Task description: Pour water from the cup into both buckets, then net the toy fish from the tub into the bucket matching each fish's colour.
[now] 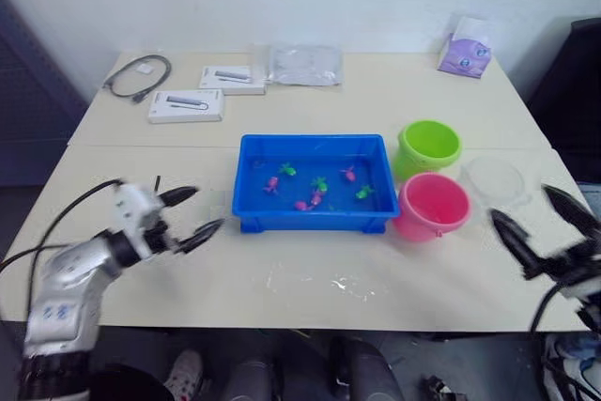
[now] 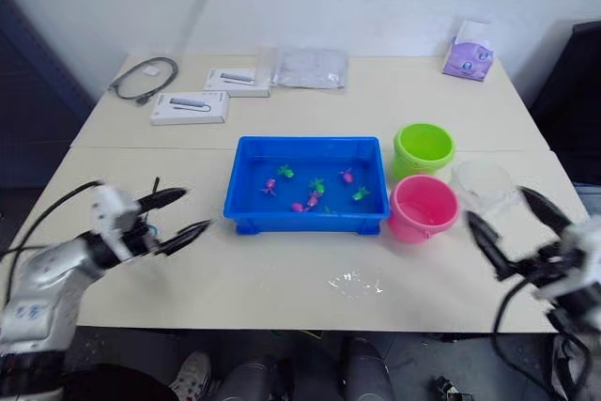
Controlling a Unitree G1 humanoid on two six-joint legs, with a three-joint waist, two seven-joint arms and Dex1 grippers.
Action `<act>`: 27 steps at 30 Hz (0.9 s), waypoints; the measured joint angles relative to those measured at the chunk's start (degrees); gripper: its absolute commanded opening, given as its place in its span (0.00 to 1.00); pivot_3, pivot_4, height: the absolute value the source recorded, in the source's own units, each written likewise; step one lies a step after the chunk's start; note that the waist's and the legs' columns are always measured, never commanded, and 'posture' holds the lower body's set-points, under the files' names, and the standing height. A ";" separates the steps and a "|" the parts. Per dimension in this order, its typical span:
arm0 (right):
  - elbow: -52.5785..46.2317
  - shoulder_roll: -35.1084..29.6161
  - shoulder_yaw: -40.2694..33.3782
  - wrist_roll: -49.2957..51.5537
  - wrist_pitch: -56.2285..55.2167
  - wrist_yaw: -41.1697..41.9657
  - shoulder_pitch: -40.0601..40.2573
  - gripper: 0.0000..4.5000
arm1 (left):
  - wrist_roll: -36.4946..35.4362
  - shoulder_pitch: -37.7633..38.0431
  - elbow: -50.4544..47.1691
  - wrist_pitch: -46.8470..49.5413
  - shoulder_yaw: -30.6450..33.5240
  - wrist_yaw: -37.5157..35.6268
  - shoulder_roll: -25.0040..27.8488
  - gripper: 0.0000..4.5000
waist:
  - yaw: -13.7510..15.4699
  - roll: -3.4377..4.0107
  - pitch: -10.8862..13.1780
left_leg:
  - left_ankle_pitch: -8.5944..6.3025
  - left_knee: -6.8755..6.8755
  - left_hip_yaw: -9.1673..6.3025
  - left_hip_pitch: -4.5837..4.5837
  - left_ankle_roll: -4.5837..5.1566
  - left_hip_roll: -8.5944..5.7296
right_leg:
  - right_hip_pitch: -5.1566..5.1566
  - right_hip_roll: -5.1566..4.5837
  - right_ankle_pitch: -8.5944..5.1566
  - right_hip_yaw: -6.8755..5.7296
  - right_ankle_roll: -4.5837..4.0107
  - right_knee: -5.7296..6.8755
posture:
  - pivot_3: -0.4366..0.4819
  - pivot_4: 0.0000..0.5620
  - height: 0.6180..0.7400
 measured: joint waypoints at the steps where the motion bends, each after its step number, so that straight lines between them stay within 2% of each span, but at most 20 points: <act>1: -0.12 -0.08 1.74 -0.40 -0.75 1.49 -0.10 0.99 | 0.14 1.19 0.01 -0.55 1.67 0.63 0.37 1.00 | 0.55 -0.06 0.02 | -0.02 0.00 -0.02 -0.01 -0.05 0.03 | -0.02 0.00 -0.02 -0.06 -0.04 0.00 | 0.48 0.27 1.00; 4: 0.53 -0.42 8.38 -2.00 -4.10 6.28 -2.56 0.99 | 0.90 6.77 0.11 -1.71 8.73 4.43 0.67 1.00 | 1.22 -0.09 0.03 | -0.05 0.01 -0.05 -0.06 -0.03 0.00 | 0.00 -0.04 -0.02 -0.06 -0.04 -0.11 | 0.48 0.27 1.00; 7: 1.28 1.05 13.16 -1.45 -6.48 9.33 -5.52 0.99 | 2.71 11.88 1.88 -3.05 15.08 10.68 -1.71 1.00 | 1.51 -0.09 0.03 | -0.13 0.02 -0.03 -0.06 0.09 -0.05 | 0.05 -0.10 0.01 -0.03 0.01 -0.23 | 0.48 0.27 1.00; 11: 4.57 0.75 16.69 -1.48 -7.64 12.96 -8.06 0.99 | 4.18 15.52 4.80 -2.09 19.73 19.55 -6.68 1.00 | 1.95 -0.33 0.00 | -0.21 0.02 -0.03 -0.07 0.15 -0.04 | 0.07 -0.10 0.02 -0.04 0.03 -0.31 | 0.48 0.27 1.00; 16: 9.17 0.63 20.23 -1.85 -10.06 16.79 -12.93 0.99 | 0.98 14.99 3.73 3.37 22.21 24.51 -8.30 1.00 | 2.11 -0.50 -0.02 | -0.22 0.03 -0.08 -0.09 0.13 -0.04 | 0.07 -0.15 0.02 -0.07 0.03 -0.31 | 0.48 0.27 1.00; 20: 10.12 0.64 21.98 -2.40 -11.38 17.63 -13.42 0.99 | -0.94 10.06 0.63 11.51 21.81 28.59 -6.15 1.00 | 2.03 -0.50 -0.02 | -0.24 0.02 -0.10 -0.11 0.07 -0.04 | 0.03 -0.14 0.01 -0.09 0.02 -0.28 | 0.48 0.27 1.00; 23: 10.15 0.64 22.34 -2.74 -11.60 17.59 -13.35 0.99 | 0.01 4.25 -1.36 25.02 16.55 33.61 -0.66 1.00 | 2.02 -0.50 -0.02 | -0.21 0.03 -0.08 -0.09 0.05 -0.08 | 0.06 -0.14 0.02 -0.09 0.03 -0.20 | 0.48 0.27 1.00; 27: 9.59 0.77 24.30 -3.80 -11.20 15.92 -13.56 0.99 | 1.12 -6.51 0.01 33.63 7.95 34.79 1.81 1.00 | 1.92 -0.50 -0.02 | -0.18 0.04 -0.08 -0.08 -0.03 -0.09 | 0.03 -0.12 0.03 -0.11 0.04 -0.04 | 0.48 0.27 1.00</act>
